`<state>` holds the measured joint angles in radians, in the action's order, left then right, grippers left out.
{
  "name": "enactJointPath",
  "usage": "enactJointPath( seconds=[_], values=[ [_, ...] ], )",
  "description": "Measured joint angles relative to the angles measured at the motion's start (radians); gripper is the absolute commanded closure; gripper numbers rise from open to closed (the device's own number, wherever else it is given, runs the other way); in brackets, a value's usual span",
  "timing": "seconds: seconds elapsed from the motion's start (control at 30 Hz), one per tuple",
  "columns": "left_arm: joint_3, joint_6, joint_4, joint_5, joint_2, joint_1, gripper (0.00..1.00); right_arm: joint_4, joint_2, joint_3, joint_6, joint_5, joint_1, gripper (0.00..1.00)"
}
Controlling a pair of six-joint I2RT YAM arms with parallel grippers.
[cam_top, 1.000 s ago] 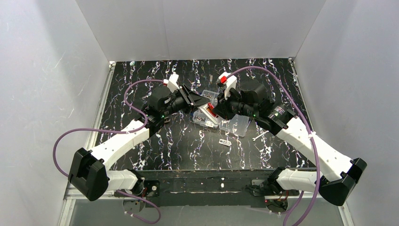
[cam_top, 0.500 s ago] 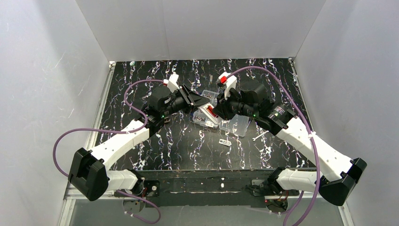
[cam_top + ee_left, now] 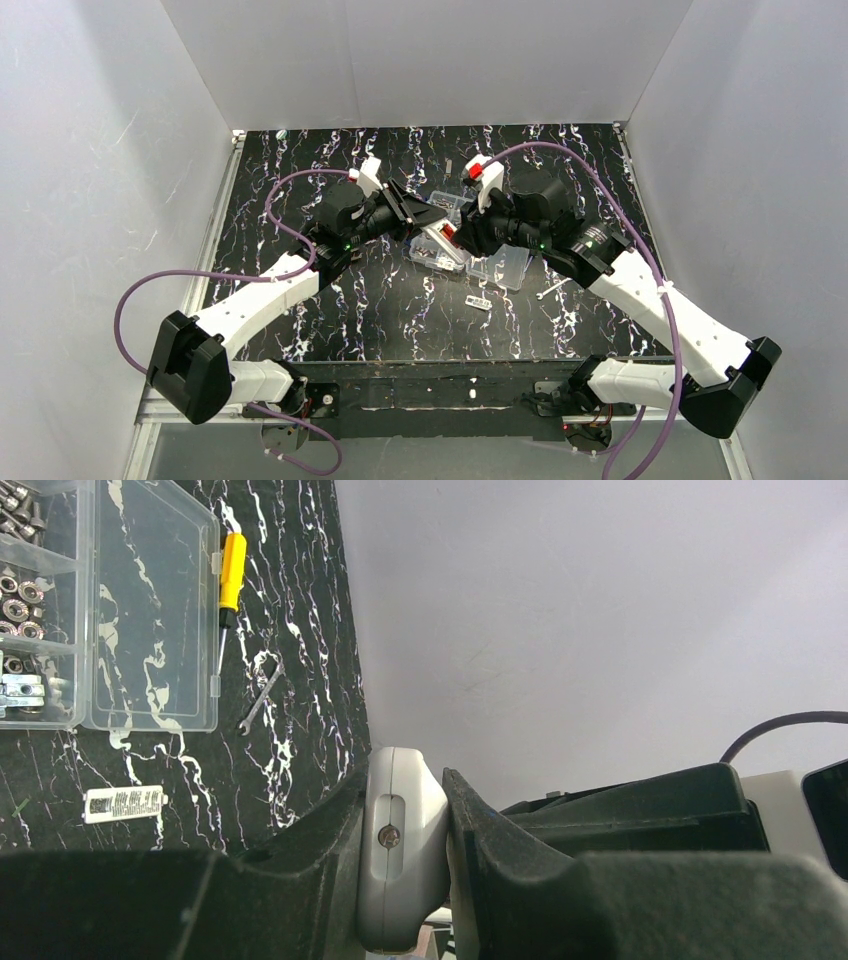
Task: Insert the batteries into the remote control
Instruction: Load the battery into the remote control.
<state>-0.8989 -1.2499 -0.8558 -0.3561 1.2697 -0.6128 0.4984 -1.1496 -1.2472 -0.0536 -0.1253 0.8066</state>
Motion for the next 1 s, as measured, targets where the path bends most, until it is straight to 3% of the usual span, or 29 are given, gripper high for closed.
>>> enactJointPath(
  seconds=[0.2, 0.5, 0.77, 1.0],
  values=[
    [-0.005, 0.013, 0.011, -0.011, 0.002, 0.0, 1.0, 0.001, 0.044, 0.0, 0.009, 0.03, 0.0, 0.45],
    [-0.034, 0.057, 0.047, -0.061, 0.005, 0.0, 1.0, 0.0, 0.08, -0.033, 0.108, 0.032, -0.024, 0.42],
    [-0.034, 0.042, -0.067, -0.184, 0.08, -0.004, 1.0, -0.004, 0.232, 0.025, 0.306, -0.298, -0.236, 0.42],
    [-0.045, -0.024, -0.176, -0.282, 0.177, -0.035, 1.0, 0.109, 0.28, 0.07, 0.603, -0.54, -0.251, 0.45]
  ],
)
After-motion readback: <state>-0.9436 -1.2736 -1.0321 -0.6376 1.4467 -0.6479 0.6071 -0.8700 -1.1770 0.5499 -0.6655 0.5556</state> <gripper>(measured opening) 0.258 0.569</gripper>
